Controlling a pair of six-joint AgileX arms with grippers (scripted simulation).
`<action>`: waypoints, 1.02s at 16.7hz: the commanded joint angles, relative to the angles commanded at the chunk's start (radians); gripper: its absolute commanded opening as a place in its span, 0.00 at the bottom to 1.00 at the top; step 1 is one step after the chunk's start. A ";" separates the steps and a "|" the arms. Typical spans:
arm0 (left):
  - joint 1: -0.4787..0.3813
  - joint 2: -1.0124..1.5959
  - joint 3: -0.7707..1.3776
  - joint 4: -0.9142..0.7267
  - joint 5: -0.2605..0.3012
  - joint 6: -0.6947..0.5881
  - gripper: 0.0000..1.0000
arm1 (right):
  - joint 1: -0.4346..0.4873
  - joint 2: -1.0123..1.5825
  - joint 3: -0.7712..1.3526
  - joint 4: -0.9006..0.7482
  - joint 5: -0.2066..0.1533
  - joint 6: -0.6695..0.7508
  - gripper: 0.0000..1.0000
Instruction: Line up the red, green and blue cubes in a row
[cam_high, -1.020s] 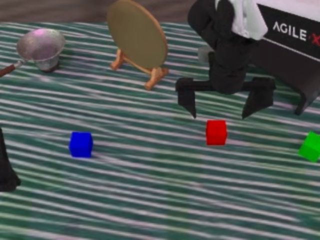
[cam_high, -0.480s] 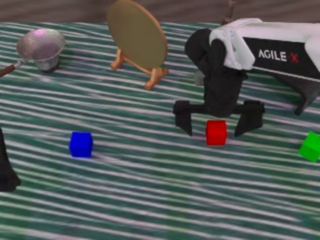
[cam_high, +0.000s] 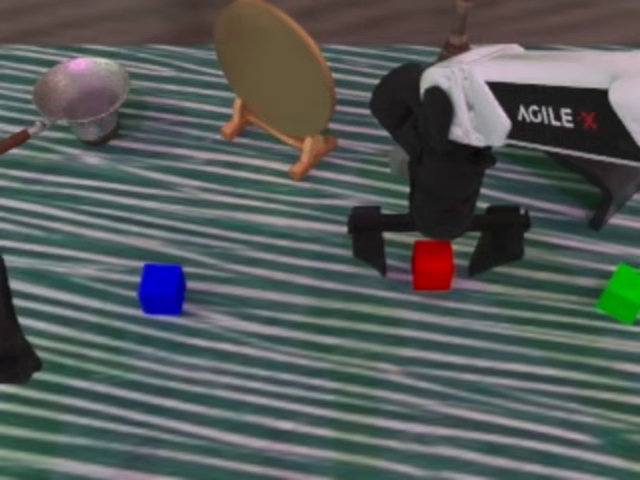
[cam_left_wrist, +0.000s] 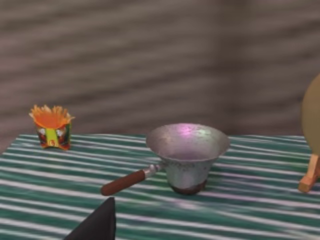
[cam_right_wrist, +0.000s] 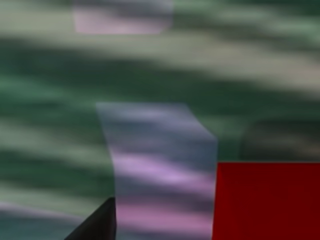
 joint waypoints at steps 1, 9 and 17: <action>0.000 0.000 0.000 0.000 0.000 0.000 1.00 | 0.000 0.000 0.000 0.000 0.000 0.000 0.77; 0.000 0.000 0.000 0.000 0.000 0.000 1.00 | 0.000 0.000 0.000 0.000 0.000 0.000 0.17; 0.000 0.000 0.000 0.000 0.000 0.000 1.00 | 0.000 0.000 0.000 0.000 0.000 0.000 0.00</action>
